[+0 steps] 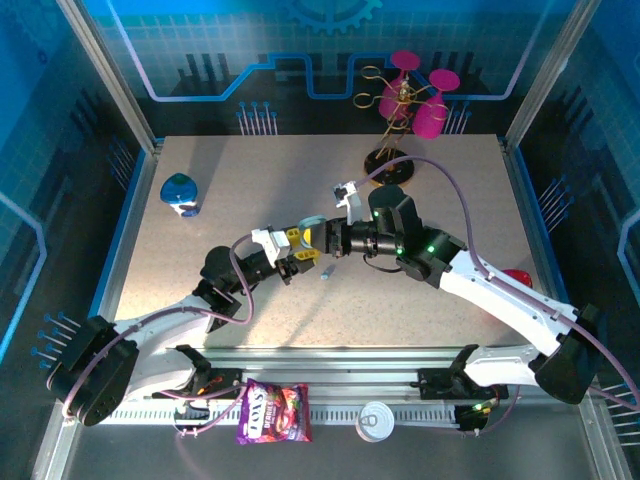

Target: Insert the wireless bluetooth earbuds into the charging case

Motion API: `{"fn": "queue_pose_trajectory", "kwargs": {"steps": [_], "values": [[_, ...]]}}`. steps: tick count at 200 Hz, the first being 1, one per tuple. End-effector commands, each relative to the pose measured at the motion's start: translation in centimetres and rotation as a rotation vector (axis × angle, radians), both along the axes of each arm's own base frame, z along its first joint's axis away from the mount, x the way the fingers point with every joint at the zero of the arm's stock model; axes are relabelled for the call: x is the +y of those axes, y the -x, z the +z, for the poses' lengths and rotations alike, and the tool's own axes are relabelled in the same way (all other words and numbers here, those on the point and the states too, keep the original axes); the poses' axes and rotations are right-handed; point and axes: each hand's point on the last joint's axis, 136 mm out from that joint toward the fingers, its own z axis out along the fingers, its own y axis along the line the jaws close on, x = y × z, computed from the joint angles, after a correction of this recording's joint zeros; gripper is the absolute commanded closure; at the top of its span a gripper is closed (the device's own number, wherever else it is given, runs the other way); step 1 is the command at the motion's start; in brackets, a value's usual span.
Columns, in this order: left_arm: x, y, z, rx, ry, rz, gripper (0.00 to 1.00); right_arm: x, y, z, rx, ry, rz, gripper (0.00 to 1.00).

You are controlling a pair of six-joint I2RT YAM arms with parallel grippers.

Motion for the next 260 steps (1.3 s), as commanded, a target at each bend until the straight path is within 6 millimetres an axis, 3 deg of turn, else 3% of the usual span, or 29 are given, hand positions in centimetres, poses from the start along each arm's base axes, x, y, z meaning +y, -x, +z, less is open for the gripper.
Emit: {"fn": "queue_pose_trajectory", "kwargs": {"steps": [1,47,80,125,260], "values": [[0.1,0.7,2.7,-0.086,0.045,-0.008,0.73,-0.2,0.1,-0.4,-0.004,0.045,-0.010,0.79],[0.0,0.7,2.8,-0.087,0.046,-0.012,0.73,-0.1,-0.1,-0.5,-0.005,0.048,-0.012,0.75],[0.0,0.8,2.8,-0.086,0.044,-0.014,0.72,0.0,-0.1,-0.7,0.000,0.057,-0.008,0.83],[0.1,0.7,2.7,-0.083,0.043,-0.008,0.72,-0.3,-0.1,-0.5,-0.005,0.063,-0.020,0.83],[-0.1,0.1,1.6,-0.038,0.030,0.001,0.72,-1.7,0.2,1.5,-0.097,0.078,-0.052,0.66]]}}
